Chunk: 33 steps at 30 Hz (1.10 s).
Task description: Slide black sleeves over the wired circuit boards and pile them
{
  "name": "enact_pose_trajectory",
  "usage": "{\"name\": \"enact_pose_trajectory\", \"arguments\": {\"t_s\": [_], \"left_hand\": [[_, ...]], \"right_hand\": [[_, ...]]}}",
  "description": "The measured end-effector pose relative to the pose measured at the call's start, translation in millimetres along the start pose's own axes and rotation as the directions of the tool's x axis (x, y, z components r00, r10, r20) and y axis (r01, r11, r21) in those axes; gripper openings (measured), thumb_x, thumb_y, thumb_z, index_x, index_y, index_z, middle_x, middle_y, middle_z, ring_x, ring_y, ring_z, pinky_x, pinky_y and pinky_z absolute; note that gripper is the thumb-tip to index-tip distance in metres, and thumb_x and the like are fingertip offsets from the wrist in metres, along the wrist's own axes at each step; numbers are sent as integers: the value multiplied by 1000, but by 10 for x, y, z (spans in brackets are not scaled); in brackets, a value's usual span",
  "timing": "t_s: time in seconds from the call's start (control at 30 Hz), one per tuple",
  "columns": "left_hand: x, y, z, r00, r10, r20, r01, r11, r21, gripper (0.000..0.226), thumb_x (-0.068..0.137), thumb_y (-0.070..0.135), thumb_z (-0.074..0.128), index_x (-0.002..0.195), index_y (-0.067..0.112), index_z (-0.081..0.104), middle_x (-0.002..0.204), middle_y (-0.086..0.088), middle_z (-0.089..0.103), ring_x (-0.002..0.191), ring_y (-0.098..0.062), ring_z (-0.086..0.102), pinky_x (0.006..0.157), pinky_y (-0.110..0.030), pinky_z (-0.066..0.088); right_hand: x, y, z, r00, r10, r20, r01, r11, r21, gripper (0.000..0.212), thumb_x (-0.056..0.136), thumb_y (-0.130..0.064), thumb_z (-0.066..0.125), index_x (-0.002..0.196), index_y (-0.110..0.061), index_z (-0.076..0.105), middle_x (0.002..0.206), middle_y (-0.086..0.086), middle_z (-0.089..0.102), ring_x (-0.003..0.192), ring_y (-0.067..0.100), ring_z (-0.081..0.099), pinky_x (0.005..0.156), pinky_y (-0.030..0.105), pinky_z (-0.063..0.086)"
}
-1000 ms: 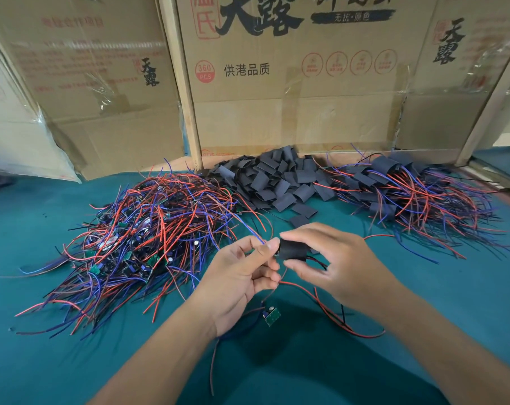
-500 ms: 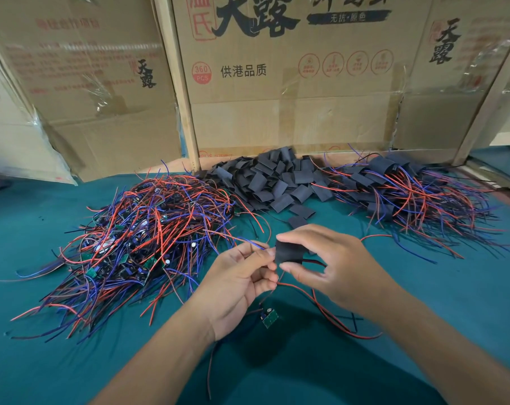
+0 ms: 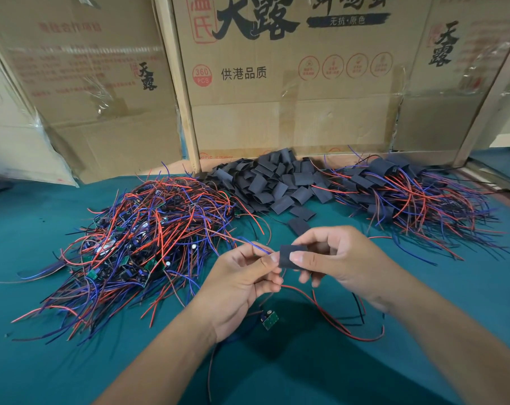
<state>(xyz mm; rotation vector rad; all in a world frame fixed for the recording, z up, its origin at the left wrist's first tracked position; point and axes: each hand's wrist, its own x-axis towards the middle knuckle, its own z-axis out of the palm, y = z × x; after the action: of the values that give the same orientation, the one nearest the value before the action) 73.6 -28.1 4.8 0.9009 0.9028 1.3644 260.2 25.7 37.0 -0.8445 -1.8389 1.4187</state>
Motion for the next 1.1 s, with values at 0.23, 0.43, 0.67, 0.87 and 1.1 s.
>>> {"name": "enact_pose_trajectory", "arguments": {"t_s": [0.23, 0.43, 0.67, 0.87, 1.1], "left_hand": [[2, 2, -9, 995, 93, 34, -97, 983, 159, 14, 79, 18, 80, 73, 14, 68, 67, -12, 61, 57, -20, 58, 58, -27, 52], [29, -39, -32, 975, 219, -26, -178, 851, 494, 26, 94, 22, 67, 71, 11, 62, 64, -8, 61, 56, -18, 57, 56, -29, 49], [17, -100, -67, 920, 350, 177, -305, 357, 883, 23, 94, 32, 66, 74, 21, 61, 66, 4, 59, 62, -13, 51, 59, -23, 39], [22, -93, -102, 909, 348, 230, -334, 276, 901, 23, 95, 33, 63, 75, 23, 58, 67, 11, 54, 62, -10, 48, 58, -26, 38], [-48, -133, 9, 897, 312, 314, -380, 178, 908, 23, 95, 38, 56, 80, 21, 57, 70, 14, 50, 66, -5, 46, 62, -22, 36]], "right_hand": [[-25, -30, -6, 993, 114, 19, -115, 991, 64, 6, 87, -4, 69, 93, -2, 69, 76, 7, 70, 63, 17, 64, 53, 23, 48], [213, -216, -417, 963, 88, -254, -87, 996, 14, 6, 87, -5, 70, 93, -6, 68, 70, 5, 71, 60, 14, 65, 47, 22, 48], [988, -234, -1768, 654, -33, -756, -255, 931, -262, 16, 87, -28, 72, 80, -15, 72, 76, 9, 73, 65, 18, 66, 60, 34, 55], [1154, 72, -2221, 738, -211, -641, -461, 536, -707, 52, 96, -33, 58, 58, 2, 64, 59, 25, 60, 58, 38, 59, 60, 37, 49], [1128, 106, -2195, 724, -115, -681, -602, 378, -704, 50, 95, -42, 57, 56, -11, 55, 68, 20, 60, 76, 38, 64, 72, 40, 54]]}}
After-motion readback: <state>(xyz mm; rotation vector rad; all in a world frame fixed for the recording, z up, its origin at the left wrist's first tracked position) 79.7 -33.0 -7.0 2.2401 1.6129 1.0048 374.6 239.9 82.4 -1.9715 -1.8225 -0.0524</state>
